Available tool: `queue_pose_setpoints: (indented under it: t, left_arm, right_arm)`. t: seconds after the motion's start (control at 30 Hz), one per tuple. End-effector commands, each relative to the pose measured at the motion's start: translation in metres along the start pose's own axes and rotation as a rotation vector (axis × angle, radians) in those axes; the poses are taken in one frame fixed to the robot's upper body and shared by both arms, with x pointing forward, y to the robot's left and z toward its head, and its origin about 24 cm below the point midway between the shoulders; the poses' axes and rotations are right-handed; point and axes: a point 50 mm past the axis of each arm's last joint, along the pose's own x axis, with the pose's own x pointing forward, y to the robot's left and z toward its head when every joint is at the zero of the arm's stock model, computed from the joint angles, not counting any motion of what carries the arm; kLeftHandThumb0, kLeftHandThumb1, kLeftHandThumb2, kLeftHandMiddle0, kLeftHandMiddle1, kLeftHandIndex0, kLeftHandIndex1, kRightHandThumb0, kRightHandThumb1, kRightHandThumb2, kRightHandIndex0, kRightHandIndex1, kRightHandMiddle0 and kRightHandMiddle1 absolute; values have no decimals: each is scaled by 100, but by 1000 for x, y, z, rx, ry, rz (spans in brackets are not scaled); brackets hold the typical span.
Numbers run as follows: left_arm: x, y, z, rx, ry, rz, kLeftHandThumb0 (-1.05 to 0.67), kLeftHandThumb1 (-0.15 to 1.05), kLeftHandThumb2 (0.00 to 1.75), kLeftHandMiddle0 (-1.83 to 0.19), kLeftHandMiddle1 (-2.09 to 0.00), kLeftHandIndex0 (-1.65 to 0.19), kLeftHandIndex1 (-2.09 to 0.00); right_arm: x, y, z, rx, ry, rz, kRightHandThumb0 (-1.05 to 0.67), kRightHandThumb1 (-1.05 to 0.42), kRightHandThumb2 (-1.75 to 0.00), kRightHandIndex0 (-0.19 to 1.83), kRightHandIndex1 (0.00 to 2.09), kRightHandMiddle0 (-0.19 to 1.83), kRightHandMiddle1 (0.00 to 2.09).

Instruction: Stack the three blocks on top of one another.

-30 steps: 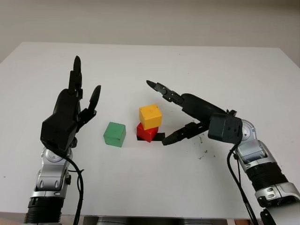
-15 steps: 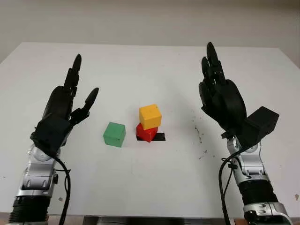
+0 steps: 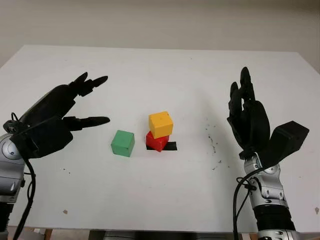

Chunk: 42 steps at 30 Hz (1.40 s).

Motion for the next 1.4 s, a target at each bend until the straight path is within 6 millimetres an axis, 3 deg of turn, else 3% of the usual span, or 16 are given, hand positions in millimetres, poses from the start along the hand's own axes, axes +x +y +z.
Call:
queue_pose_setpoints:
  t: [0.0,0.33,0.6,1.37]
  left_arm:
    - [4,1,6,41,-20,-25,-79,95,4,14,-4,-31,-7]
    - [12,-15,12,57,-18,-110,-82,86,4,18,-4,-25,-4]
    - [15,-25,17,72,-24,-158,-82,85,5,19,-4,-22,-4]
    - [16,-38,21,122,-64,-160,-71,84,6,8,-8,-49,-17]
  right_arm:
    - [-3,-3,2,14,-7,-13,-76,-105,-62,-19,0,-19,1]
    - [-3,-1,1,52,-31,-18,-75,-105,-63,-19,2,-19,3]
    - [-1,15,0,14,-15,-8,-78,-105,-60,-19,0,-19,2]
    - [8,25,6,-22,-44,91,-77,-105,-62,-19,0,-19,0]
